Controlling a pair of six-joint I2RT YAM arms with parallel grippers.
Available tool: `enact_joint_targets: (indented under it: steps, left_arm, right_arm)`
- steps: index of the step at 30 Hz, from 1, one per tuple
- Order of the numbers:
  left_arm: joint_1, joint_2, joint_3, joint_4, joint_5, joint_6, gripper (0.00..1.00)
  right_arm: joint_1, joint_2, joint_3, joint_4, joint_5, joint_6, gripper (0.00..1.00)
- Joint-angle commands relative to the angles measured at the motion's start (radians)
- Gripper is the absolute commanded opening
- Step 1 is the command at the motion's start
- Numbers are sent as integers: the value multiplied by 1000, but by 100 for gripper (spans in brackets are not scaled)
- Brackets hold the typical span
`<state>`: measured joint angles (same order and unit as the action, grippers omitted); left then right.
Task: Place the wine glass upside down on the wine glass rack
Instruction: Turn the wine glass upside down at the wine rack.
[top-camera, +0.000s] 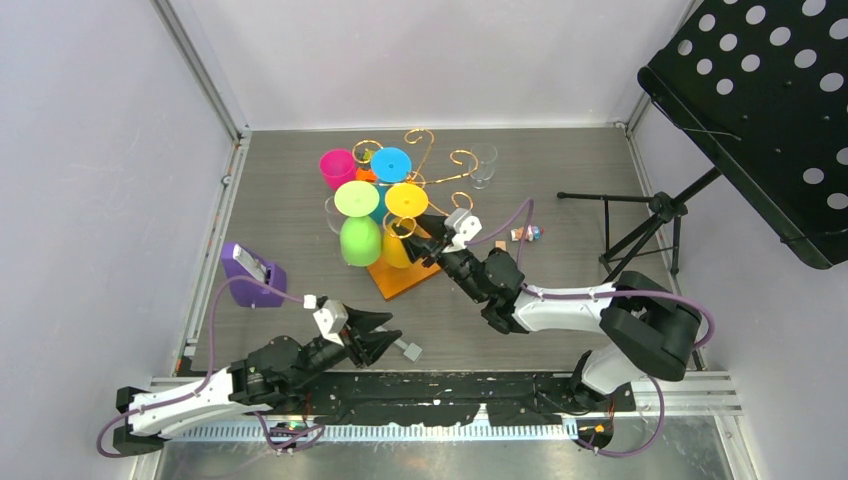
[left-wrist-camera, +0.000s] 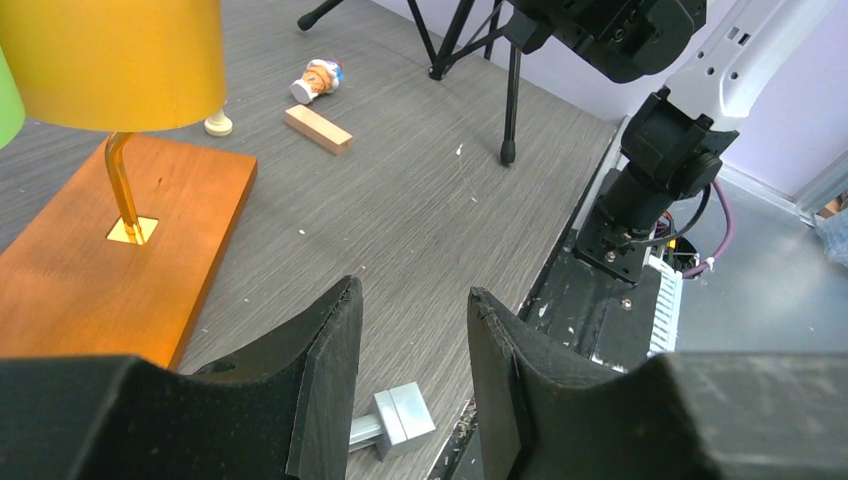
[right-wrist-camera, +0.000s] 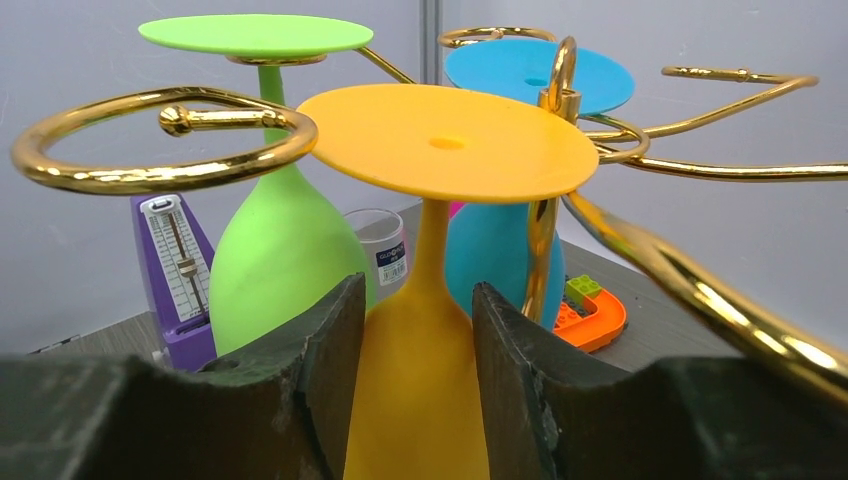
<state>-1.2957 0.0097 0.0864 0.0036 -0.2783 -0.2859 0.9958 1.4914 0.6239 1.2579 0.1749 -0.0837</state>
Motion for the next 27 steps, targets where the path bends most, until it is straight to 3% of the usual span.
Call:
enact_joint_targets:
  steps: [1,13,18,27]
  left_arm:
    - [1,-56,-2,0,2,-11,43]
    - [1,-91,-4,-44,-4,-13,43]
    - [2,-93,-4,-47,-5,-13,43]
    - [2,-98,-5,-48,-2,-13,43]
  right_arm:
    - [1,1,38,71,54,-26,44]
    - [8,0,70,30,55,-38,21]
    - [15,-6,72,24,65,-45,6]
    - [32,-26,56,12,56,-69,6]
